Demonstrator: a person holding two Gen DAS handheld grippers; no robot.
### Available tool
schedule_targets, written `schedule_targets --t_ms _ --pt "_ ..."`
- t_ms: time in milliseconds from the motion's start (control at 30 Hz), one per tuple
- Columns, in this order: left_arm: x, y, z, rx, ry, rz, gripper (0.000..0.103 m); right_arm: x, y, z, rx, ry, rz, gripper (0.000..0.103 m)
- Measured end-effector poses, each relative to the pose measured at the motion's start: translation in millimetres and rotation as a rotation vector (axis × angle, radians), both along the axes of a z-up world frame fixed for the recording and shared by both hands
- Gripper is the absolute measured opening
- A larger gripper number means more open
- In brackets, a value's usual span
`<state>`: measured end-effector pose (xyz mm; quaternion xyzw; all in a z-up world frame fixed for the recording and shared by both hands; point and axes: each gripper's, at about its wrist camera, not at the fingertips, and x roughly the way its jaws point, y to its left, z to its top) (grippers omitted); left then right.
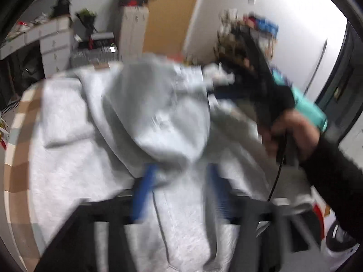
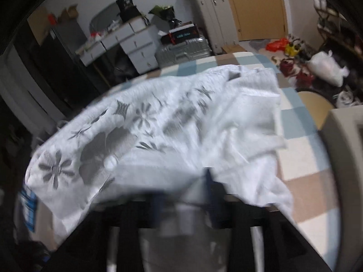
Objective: Fold large clothes
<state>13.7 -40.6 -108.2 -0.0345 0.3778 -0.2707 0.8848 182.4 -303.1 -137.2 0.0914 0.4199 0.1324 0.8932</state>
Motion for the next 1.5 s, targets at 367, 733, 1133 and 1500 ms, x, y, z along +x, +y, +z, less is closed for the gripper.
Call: schedule_targets --t_ms 367,733,1133,1500 --pt "73 82 -5 -0.279 0.018 0.354 0.084 -30 15 68 0.208 -0.119 0.123 0.081" --pt "61 106 -15 -0.281 0.152 0.432 0.084 76 118 50 0.128 0.222 0.110 0.018" --pt "46 117 -12 -0.340 0.115 0.462 0.084 42 125 203 -0.141 -0.555 -0.040 0.000" --pt "69 95 -28 -0.199 0.194 0.420 0.084 -12 81 56 -0.112 -0.144 0.032 0.004"
